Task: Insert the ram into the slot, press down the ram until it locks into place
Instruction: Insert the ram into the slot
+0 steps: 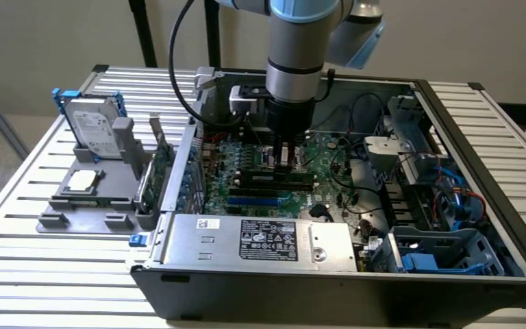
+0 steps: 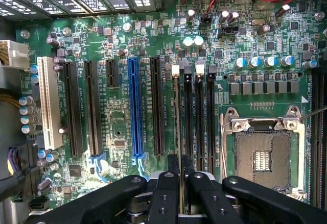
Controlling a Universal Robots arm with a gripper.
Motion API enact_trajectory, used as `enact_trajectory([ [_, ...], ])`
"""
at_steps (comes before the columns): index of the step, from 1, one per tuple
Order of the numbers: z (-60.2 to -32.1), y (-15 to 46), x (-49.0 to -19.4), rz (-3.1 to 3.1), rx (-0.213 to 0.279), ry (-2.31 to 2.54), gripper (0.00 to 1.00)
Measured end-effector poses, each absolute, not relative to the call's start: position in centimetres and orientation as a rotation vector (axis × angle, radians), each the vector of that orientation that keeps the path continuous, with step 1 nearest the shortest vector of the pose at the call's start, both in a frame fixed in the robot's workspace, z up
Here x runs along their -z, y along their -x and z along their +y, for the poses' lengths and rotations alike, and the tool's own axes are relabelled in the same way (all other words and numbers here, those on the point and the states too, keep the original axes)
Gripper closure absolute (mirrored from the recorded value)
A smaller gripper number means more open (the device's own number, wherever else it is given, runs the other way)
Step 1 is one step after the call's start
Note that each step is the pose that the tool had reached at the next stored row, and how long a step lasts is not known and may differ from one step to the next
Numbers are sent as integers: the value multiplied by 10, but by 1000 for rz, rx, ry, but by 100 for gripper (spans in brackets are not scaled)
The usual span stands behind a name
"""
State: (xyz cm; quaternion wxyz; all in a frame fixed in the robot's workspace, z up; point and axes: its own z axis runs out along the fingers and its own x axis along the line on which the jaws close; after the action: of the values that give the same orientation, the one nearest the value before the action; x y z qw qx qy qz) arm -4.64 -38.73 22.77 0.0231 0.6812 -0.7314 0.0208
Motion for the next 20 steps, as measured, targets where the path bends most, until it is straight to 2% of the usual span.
enact_trajectory([
  [20, -385, 48, -221, -2274, -75, -2109, 86],
])
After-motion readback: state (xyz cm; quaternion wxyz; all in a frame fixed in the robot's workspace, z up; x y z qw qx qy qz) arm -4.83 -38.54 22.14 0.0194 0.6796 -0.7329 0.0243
